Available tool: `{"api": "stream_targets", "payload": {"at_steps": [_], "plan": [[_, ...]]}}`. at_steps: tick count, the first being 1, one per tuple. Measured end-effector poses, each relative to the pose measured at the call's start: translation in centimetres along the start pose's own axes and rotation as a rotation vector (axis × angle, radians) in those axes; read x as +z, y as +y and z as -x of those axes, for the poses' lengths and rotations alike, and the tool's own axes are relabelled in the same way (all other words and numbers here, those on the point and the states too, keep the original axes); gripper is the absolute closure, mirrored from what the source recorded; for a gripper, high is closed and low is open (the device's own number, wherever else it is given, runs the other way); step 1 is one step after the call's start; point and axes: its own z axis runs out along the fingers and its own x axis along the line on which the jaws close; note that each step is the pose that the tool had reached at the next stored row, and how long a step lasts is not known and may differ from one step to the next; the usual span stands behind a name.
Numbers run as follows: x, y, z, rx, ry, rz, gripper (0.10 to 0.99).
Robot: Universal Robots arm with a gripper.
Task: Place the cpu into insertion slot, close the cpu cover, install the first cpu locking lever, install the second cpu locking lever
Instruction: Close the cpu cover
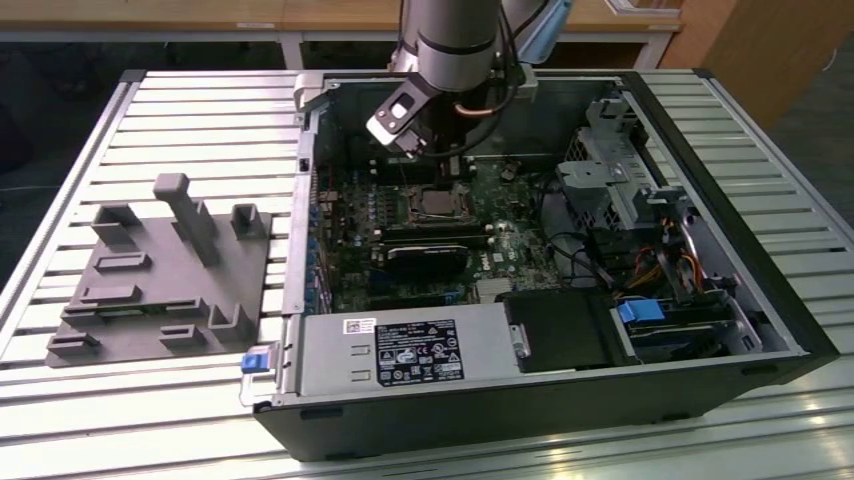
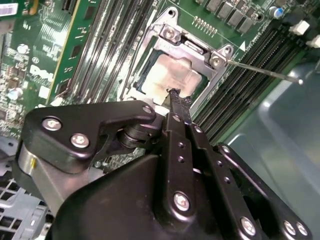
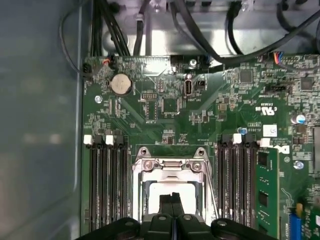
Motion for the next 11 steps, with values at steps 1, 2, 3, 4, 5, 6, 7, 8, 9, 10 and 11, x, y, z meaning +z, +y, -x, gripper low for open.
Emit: {"api": "stream_targets", "payload": {"at_steps": [1, 2, 3, 4, 5, 6, 7, 8, 9, 10, 11], "plan": [[0.18, -0.05, 0.0, 0.0, 0.0, 0.0, 0.98], [0.36, -0.12, 0.02, 0.0, 0.0, 0.0, 0.98], [0.54, -0.17, 0.03, 0.0, 0.0, 0.0, 0.98], [0.72, -0.19, 0.04, 0.0, 0.0, 0.0, 0.98], [0.9, -0.23, 0.05, 0.0, -0.0001, 0.0, 0.98], [1.08, -0.26, 0.06, 0.0, -0.0002, -0.001, 0.98], [1.22, -0.32, 0.07, 0.0, 0.0, 0.0, 0.98], [1.3, -0.4, 0.08, 0.0, 0.0001, 0.0, 0.98], [1.33, -0.5, 0.08, 0.0, -0.0001, -0.001, 0.98], [1.35, -0.6, 0.09, 0.0, -0.0001, -0.001, 0.98], [1.37, -0.71, 0.09, 0.0, -0.0002, -0.001, 0.98]]}}
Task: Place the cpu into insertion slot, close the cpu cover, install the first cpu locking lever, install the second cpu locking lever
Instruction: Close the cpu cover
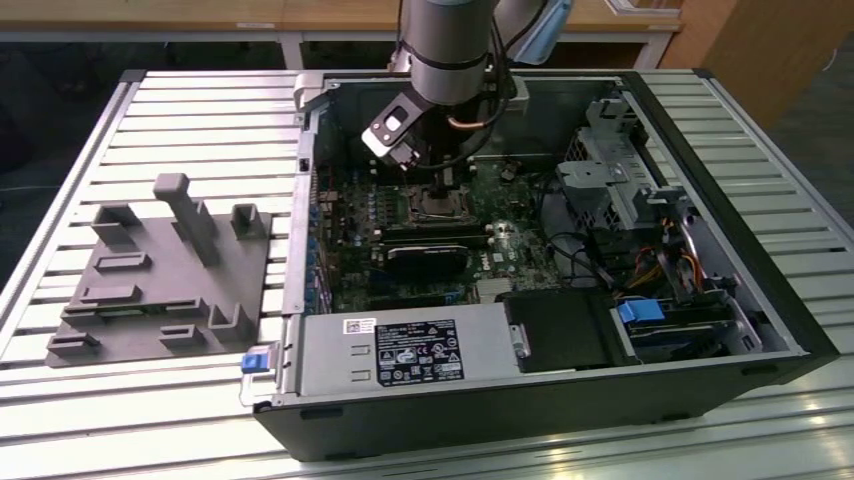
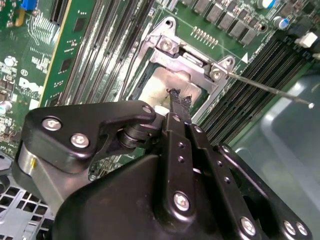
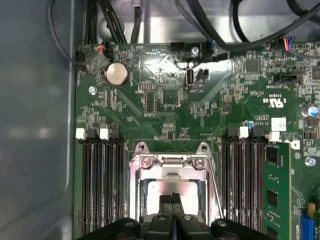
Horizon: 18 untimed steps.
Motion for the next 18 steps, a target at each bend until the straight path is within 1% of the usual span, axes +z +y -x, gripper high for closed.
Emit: {"api": "stream_targets", "payload": {"at_steps": [5, 10, 14, 18], "plan": [[0.12, -0.87, 0.01, 0.0, 0.0001, 0.0, 0.98], [0.49, -1.56, -0.1, 0.0, 0.0002, 0.0, 0.98], [0.89, -1.85, -0.25, 0.0, 0.0001, 0.0, 0.98], [1.05, -1.85, -0.36, 0.0, -0.0001, 0.0, 0.98]]}}
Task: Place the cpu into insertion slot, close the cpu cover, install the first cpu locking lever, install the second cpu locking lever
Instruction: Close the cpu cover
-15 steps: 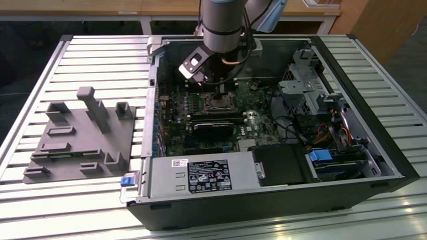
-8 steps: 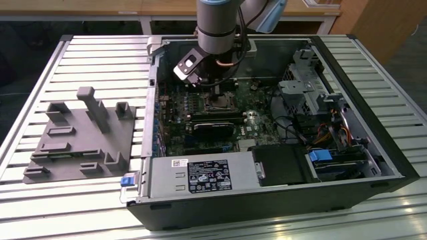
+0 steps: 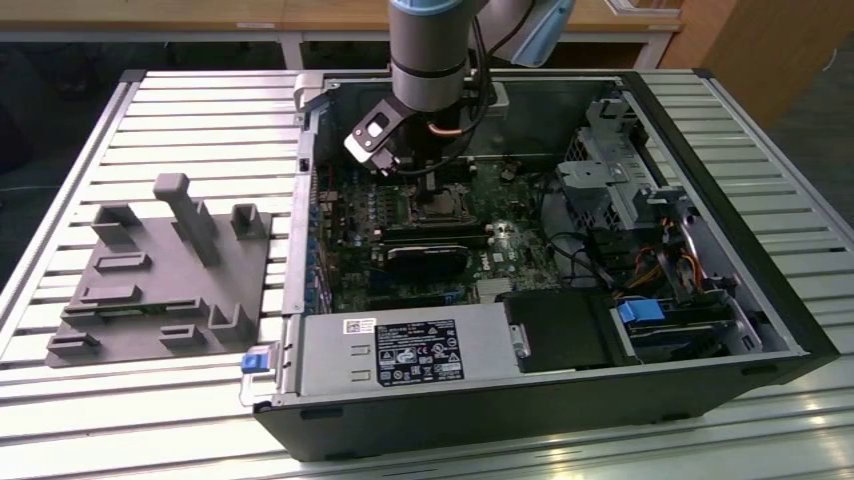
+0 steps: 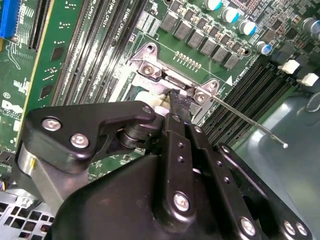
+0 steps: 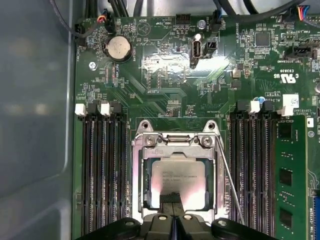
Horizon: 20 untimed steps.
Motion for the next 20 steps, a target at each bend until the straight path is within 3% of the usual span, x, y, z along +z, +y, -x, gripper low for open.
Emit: {"api": "stream_targets", "payload": {"at_steps": [2, 7, 20], "plan": [[-0.12, 0.01, -0.03, 0.0, 0.0004, 0.0, 0.98], [-1.24, 0.05, -0.1, 0.0, 0.0001, 0.0, 0.98], [-1.18, 1.39, -0.12, 0.001, -0.0002, 0.0, 0.98]]}}
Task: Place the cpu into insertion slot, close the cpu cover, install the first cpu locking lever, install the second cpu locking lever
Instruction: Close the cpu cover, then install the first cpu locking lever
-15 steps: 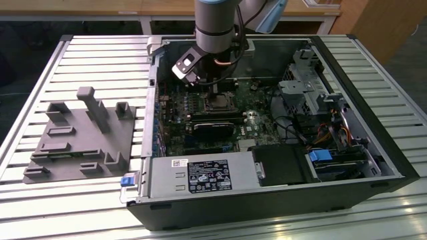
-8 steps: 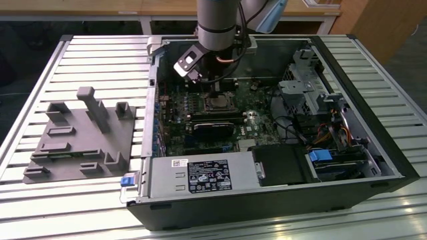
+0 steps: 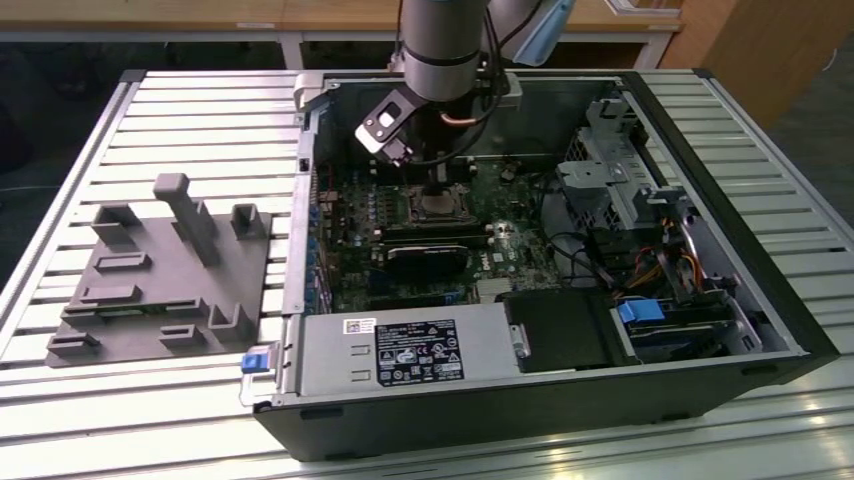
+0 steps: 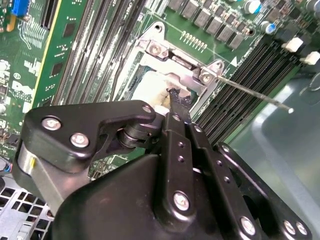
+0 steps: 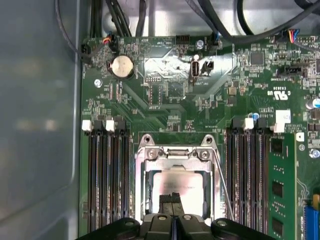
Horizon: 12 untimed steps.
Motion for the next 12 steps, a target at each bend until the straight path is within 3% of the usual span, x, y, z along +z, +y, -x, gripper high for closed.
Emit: {"api": "stream_targets", "payload": {"at_steps": [12], "plan": [[0.03, 0.68, -0.01, 0.0, 0.0, 0.0, 0.98]]}}
